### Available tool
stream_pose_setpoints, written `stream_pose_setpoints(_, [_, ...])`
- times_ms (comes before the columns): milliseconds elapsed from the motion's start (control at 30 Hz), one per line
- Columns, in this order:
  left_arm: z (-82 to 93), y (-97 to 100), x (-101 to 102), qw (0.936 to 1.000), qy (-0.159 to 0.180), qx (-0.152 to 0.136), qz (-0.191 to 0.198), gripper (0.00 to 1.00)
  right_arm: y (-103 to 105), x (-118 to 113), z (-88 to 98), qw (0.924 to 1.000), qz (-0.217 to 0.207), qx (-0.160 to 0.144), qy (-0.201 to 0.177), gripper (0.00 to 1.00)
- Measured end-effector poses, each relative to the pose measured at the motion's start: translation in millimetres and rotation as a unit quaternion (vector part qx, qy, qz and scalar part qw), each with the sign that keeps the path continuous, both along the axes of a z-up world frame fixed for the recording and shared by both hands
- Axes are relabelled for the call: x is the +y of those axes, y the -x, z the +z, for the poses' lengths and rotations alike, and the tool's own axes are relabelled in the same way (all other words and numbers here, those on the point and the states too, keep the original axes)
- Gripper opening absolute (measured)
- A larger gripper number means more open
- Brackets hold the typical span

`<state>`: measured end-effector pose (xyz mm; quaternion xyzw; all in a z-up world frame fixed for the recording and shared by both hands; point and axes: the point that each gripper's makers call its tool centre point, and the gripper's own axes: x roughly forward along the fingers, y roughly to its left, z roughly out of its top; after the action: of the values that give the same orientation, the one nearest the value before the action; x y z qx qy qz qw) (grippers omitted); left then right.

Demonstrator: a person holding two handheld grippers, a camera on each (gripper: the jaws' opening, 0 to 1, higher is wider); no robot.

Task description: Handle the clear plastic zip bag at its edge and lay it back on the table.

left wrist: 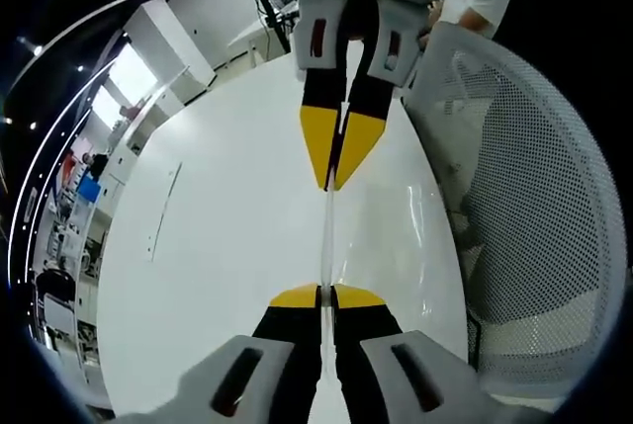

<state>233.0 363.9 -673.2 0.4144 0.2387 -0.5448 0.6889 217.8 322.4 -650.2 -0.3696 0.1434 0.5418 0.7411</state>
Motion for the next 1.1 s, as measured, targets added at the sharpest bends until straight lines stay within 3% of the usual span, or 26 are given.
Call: stream_pose_setpoints(1100, [-2.7, 0.9, 14, 0.9999, 0.007, 0.004, 0.014, 0.00, 1, -3, 3.4, 1.0000, -0.006, 0.002, -0.008, 0.00])
